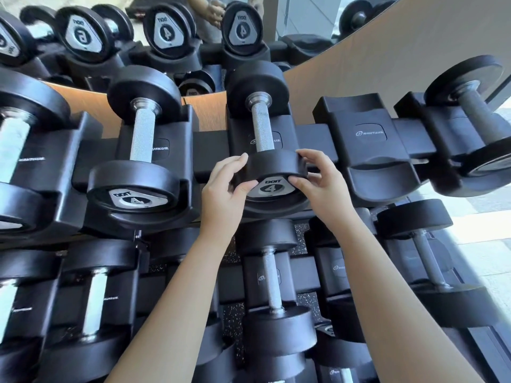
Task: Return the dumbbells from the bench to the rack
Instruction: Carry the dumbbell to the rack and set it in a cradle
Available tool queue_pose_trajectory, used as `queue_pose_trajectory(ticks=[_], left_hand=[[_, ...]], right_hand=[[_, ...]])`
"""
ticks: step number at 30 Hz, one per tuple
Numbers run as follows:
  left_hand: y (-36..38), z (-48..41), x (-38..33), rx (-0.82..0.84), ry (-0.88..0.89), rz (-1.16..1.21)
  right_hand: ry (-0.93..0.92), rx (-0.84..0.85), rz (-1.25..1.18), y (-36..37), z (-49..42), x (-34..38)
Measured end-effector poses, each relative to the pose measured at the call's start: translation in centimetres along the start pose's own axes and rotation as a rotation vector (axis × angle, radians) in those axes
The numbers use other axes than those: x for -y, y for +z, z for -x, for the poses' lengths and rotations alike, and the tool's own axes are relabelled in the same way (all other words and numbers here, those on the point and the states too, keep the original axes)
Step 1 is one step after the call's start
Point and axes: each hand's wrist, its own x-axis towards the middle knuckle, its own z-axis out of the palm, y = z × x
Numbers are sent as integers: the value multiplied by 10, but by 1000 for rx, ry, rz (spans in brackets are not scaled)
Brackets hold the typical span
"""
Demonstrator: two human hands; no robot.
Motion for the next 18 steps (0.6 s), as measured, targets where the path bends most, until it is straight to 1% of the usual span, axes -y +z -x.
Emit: queue_pose_trajectory(ticks=[2, 7, 12, 15, 18], left_hand=[[0, 1, 2, -6, -8, 12], [4, 2, -1, -7, 48, -17], [3, 3, -7, 25, 33, -34], [0, 7, -15, 95, 12, -97], [-10, 21, -27, 224, -42, -190]], right_hand=[[-6, -14, 10, 3, 0, 1], [23, -37, 37, 2, 3, 0], [41, -37, 73, 5, 13, 0], [60, -43, 139, -1, 25, 7], [42, -36, 248, -6, 43, 14]])
